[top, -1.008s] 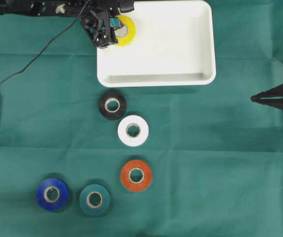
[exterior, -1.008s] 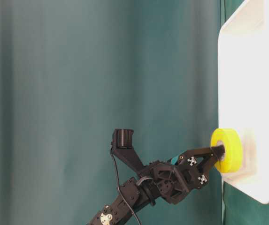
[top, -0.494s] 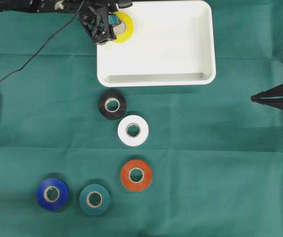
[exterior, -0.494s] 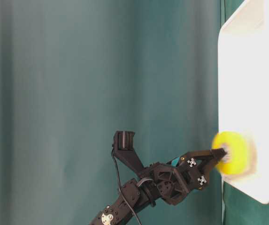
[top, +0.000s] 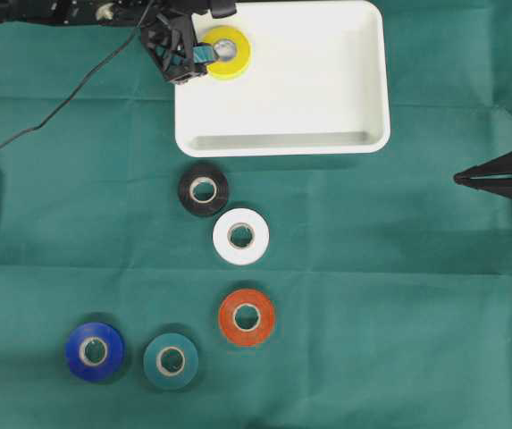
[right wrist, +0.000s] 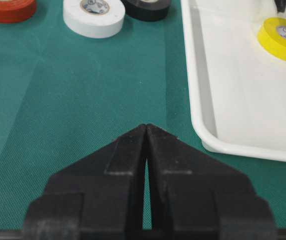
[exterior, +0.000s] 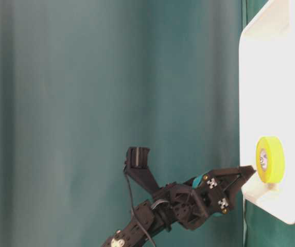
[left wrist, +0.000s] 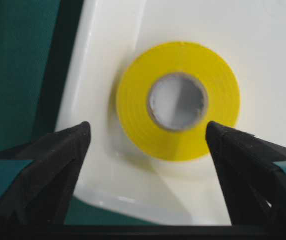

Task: Put the tape into the white case with the left arm.
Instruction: 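Open the left gripper and withdraw it from the tray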

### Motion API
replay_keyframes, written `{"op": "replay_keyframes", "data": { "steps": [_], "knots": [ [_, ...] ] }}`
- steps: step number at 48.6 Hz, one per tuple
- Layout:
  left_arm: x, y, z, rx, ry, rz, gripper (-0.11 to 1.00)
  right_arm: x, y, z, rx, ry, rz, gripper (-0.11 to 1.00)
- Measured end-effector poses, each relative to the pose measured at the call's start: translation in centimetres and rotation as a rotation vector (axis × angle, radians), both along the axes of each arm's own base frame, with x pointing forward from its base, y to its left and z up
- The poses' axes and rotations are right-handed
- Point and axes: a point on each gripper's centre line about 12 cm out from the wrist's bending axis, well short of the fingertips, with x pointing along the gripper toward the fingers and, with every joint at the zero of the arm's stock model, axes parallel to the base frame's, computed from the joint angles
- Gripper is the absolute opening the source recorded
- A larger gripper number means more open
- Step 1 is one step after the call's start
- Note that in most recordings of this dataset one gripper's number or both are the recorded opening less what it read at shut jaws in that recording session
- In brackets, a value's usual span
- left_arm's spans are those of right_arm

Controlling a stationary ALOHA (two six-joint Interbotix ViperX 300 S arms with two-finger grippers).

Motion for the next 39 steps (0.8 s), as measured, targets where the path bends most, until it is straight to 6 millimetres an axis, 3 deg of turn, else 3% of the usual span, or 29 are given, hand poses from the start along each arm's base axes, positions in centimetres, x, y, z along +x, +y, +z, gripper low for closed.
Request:
{"op": "replay_keyframes", "data": {
  "steps": [16, 39],
  "knots": [
    [-2.0, -5.0, 2.7, 0.013, -0.04, -0.085, 1.0, 0.0, 0.0, 0.1, -0.002, -0.006, 0.001, -0.09],
    [-6.8, -13.8, 4.1, -0.056, -0.103, -0.19, 0.99, -0.1, 0.0, 0.2, -0.002, -0.015, 0.001, -0.09]
  ]
}}
